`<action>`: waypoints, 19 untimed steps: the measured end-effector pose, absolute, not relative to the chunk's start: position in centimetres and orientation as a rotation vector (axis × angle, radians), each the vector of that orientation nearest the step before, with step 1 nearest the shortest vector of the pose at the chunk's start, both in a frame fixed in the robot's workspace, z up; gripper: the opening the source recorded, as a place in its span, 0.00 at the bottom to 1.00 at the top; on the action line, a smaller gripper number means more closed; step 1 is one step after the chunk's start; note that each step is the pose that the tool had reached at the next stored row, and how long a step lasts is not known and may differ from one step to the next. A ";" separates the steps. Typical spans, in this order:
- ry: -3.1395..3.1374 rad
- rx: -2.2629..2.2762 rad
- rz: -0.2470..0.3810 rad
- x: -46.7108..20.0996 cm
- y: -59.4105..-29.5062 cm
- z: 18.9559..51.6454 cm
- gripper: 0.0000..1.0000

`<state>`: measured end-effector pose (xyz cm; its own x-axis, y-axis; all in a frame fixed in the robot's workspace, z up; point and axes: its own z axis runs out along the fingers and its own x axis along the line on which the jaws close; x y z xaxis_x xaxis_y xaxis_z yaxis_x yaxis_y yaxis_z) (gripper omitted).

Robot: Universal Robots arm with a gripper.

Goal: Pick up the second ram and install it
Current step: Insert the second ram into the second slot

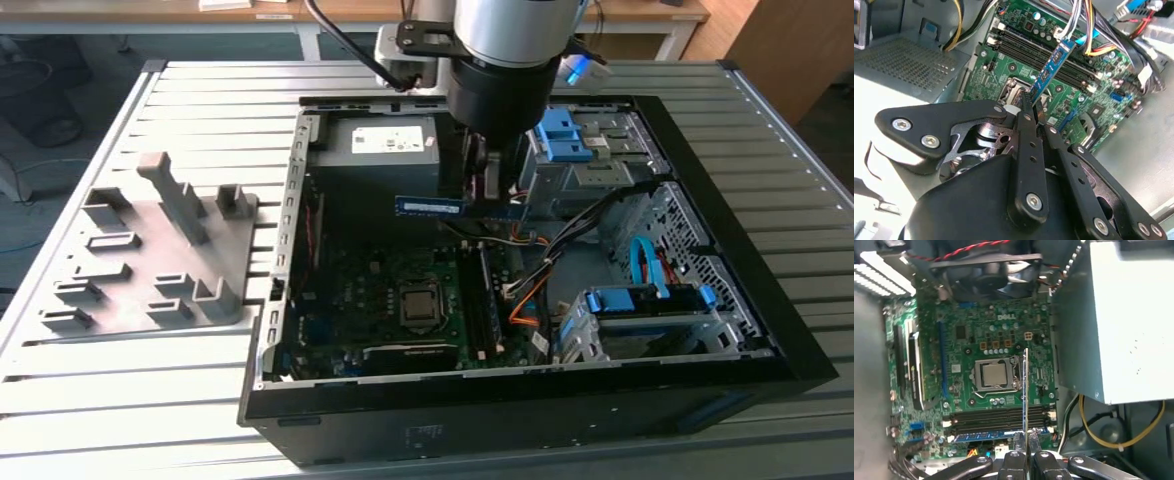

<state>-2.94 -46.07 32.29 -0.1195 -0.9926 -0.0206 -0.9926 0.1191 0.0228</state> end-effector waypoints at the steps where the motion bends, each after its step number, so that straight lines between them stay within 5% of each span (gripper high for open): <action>1: 2.368 -2.063 0.048 -2.9 -46.1 32.3 0.14; 19: 2.642 -1.690 0.047 -2.9 -46.1 32.1 0.14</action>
